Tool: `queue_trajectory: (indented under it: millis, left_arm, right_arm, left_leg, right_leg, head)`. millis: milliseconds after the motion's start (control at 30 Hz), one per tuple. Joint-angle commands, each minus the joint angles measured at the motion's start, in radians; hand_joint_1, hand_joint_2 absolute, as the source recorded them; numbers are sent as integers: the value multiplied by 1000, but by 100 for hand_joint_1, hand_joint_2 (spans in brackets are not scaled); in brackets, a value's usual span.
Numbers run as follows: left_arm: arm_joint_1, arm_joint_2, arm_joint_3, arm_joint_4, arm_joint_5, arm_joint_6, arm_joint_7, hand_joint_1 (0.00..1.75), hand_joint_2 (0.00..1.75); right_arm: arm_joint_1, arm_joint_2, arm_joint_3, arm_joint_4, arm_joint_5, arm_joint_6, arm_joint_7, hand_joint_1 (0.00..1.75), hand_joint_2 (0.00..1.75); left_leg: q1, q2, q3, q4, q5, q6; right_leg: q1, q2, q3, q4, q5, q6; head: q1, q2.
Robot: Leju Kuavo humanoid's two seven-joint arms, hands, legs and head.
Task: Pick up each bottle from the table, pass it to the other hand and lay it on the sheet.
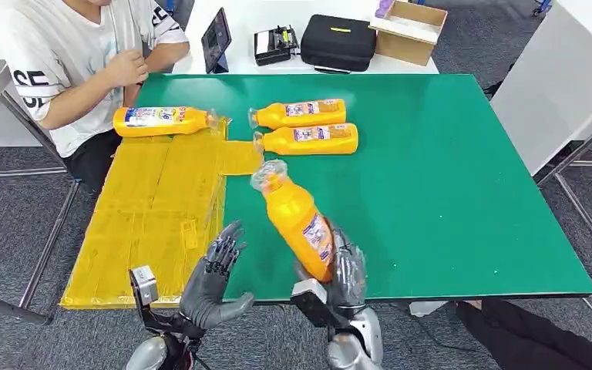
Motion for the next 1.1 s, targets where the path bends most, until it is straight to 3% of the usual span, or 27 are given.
queue_trajectory:
  millis: [33, 333, 400, 633, 1100]
  left_arm:
    - [-40, 55, -65, 103, 50, -30, 30, 0, 175]
    - [-80, 34, -45, 191, 76, -7, 52, 0, 175]
    - [-94, 31, -41, 208, 85, -5, 51, 0, 175]
    - [-102, 19, -20, 222, 101, 11, 54, 0, 175]
    - [-92, -12, 51, 175, 167, 42, 62, 0, 175]
  right_arm:
    - [-86, 45, 90, 277, 75, -94, 23, 175, 175]
    - [-128, 79, 230, 394, 114, -90, 36, 171, 175]
    - [-114, 83, 255, 385, 183, -94, 55, 171, 175]
    - [-94, 97, 278, 376, 246, -94, 55, 173, 175]
    - [-67, 104, 254, 329, 329, -94, 65, 175, 175]
  left_leg:
    - [2, 3, 7, -1, -2, -1]
    - [2, 2, 5, -1, -2, 0]
    - [2, 0, 4, -1, -1, -1]
    - [3, 0, 8, 0, -4, -1]
    - [2, 0, 1, 0, -1, -1]
  right_leg:
    - [3, 2, 6, -2, -1, -5]
    - [2, 0, 5, -2, -1, -4]
    - [2, -1, 4, -1, -1, -4]
    - [4, -2, 9, -1, -4, -7]
    - [2, -1, 1, 0, -1, -3]
  head:
    - [0, 0]
    - [0, 0]
    - [0, 0]
    - [0, 0]
    - [0, 0]
